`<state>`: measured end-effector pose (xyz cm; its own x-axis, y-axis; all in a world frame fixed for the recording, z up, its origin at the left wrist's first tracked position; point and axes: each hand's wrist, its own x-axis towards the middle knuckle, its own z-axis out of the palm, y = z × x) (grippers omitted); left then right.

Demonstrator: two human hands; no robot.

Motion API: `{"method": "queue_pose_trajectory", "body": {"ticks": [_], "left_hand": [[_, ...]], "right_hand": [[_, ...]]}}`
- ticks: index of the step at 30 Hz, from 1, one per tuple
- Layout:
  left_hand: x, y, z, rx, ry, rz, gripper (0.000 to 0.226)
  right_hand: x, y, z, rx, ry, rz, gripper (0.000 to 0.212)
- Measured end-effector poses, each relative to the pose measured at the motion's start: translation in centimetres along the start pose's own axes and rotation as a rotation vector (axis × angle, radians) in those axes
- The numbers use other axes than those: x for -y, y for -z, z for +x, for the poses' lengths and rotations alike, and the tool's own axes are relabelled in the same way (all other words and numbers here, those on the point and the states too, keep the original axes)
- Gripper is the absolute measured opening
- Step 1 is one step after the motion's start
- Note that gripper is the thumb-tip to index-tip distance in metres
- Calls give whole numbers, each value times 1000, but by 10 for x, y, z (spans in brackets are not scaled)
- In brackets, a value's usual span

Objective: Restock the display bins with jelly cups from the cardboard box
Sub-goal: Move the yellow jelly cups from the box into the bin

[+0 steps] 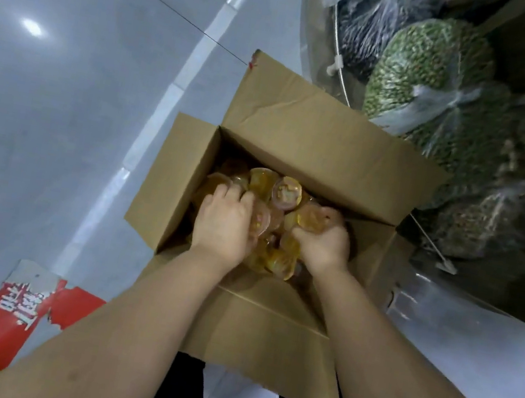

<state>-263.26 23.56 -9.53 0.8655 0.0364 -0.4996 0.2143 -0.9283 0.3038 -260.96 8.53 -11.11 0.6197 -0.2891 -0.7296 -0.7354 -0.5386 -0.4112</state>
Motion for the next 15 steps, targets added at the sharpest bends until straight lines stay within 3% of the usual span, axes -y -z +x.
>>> {"method": "queue_pose_trajectory", "body": {"ticks": [5,11,15], "left_hand": [[-17,62,-51,-51,126,-630,58],[-42,207,-138,-129,7,-935,53],[-69,327,-190,-193,-114,-1051,72]], "right_hand": [[23,41,-87,72,124,136,43],[120,123,-223,172,325,315,46],[182,182,-324,160,464,396,64]]}}
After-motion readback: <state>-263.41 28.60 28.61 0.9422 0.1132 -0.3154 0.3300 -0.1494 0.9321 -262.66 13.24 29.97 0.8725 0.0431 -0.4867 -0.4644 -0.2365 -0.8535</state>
